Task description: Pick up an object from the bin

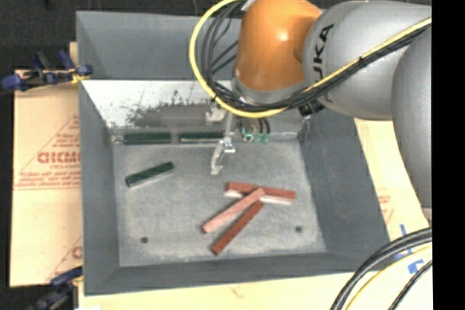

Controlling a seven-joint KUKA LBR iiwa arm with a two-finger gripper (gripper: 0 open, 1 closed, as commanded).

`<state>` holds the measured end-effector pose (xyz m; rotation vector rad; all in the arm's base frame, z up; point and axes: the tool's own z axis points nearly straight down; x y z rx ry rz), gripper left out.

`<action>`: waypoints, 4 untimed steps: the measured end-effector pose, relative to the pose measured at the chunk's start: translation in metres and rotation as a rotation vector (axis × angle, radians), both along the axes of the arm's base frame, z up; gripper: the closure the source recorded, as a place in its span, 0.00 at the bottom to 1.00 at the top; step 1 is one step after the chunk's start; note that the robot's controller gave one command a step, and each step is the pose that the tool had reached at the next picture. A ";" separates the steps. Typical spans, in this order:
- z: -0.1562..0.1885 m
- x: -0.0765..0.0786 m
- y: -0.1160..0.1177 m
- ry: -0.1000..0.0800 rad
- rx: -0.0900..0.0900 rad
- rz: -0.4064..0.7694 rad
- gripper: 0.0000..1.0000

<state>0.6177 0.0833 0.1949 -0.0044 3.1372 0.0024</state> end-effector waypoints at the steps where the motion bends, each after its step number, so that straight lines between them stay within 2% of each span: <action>1: -0.112 0.001 0.072 -0.015 0.000 0.099 1.00; 2: -0.112 0.001 0.072 -0.015 0.000 0.098 1.00; 3: 0.005 -0.004 0.076 -0.001 -0.001 0.202 1.00; 4: 0.005 -0.004 0.075 0.000 -0.001 0.201 0.00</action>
Offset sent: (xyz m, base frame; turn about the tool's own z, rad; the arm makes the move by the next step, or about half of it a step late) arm 0.0000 0.0000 0.0000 0.0000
